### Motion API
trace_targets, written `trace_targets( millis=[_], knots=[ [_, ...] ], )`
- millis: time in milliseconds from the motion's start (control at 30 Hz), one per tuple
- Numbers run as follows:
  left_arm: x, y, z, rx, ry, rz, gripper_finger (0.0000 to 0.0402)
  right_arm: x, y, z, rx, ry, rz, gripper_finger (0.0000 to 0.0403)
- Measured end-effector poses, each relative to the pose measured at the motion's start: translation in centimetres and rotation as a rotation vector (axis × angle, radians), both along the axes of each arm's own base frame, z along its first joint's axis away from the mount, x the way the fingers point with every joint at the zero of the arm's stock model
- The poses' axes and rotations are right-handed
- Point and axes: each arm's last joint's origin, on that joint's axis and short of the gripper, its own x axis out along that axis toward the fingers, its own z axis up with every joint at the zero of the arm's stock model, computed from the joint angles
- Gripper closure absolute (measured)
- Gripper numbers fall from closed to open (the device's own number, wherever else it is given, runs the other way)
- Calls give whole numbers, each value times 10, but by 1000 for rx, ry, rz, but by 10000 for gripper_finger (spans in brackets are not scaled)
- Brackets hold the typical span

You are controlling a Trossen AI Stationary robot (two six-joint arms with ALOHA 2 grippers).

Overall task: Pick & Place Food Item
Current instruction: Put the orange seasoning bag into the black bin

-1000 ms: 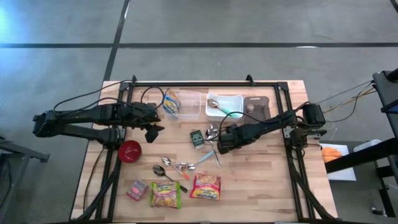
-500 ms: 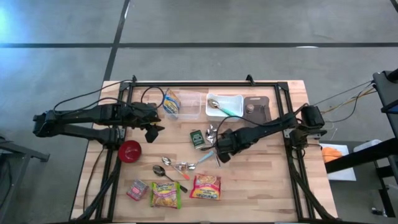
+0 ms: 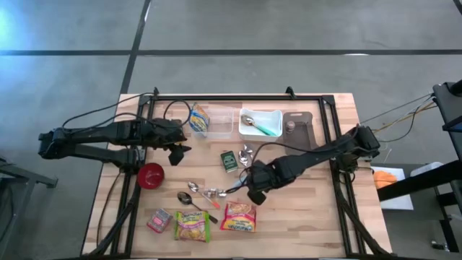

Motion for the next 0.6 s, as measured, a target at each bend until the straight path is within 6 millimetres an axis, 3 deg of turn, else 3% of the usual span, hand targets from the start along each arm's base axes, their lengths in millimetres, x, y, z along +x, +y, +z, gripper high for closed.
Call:
trace_targets(
  millis=[333,433,600],
  knots=[
    [13,2,14,131,-166,-64,167,13,2,25,-36,-131,-12,395],
    [16,-4,17,309,-158,-244,166,19,1,29,-24,-189,-13,395],
    [20,-22,13,578,-143,-367,166,30,-2,33,31,-284,-12,395]
  ],
)
